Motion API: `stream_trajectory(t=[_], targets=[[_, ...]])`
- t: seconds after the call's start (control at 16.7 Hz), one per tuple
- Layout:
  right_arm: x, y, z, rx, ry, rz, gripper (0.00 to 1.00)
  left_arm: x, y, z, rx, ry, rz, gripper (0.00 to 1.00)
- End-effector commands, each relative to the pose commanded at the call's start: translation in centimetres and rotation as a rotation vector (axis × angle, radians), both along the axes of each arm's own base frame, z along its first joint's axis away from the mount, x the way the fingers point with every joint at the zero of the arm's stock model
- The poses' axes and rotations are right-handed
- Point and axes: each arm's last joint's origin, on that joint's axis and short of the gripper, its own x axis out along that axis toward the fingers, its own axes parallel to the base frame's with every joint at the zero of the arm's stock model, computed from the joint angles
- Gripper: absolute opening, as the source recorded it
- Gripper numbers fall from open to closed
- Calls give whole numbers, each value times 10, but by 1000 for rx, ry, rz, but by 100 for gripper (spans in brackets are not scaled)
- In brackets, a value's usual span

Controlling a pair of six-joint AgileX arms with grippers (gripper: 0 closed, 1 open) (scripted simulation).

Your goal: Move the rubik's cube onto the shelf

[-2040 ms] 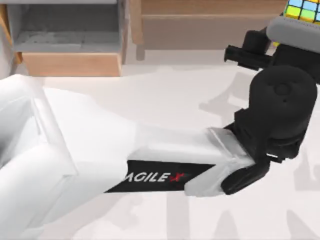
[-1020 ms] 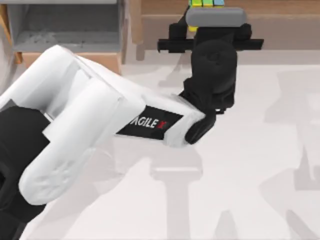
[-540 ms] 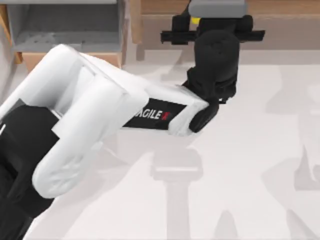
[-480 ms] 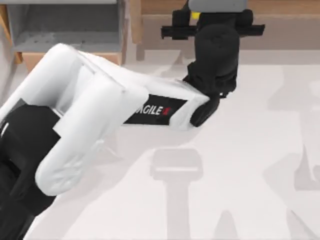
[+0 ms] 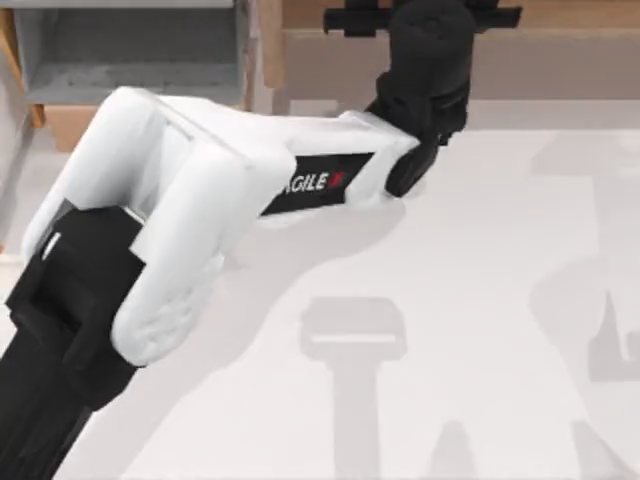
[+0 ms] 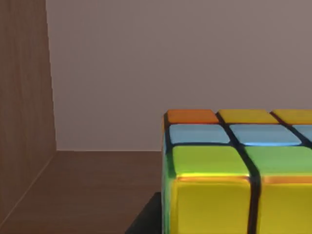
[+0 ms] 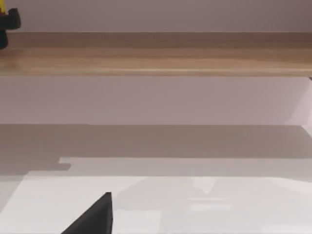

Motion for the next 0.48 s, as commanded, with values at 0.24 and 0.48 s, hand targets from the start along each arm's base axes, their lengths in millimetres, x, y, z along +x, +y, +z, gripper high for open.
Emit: stream_trajectory(t=[0.24,0.48], targets=[[0,0,0,0,0,0,100,18,7,-1,4,8,-1,0],[0,0,0,0,0,0,100,18,7,-1,4,8,-1,8]])
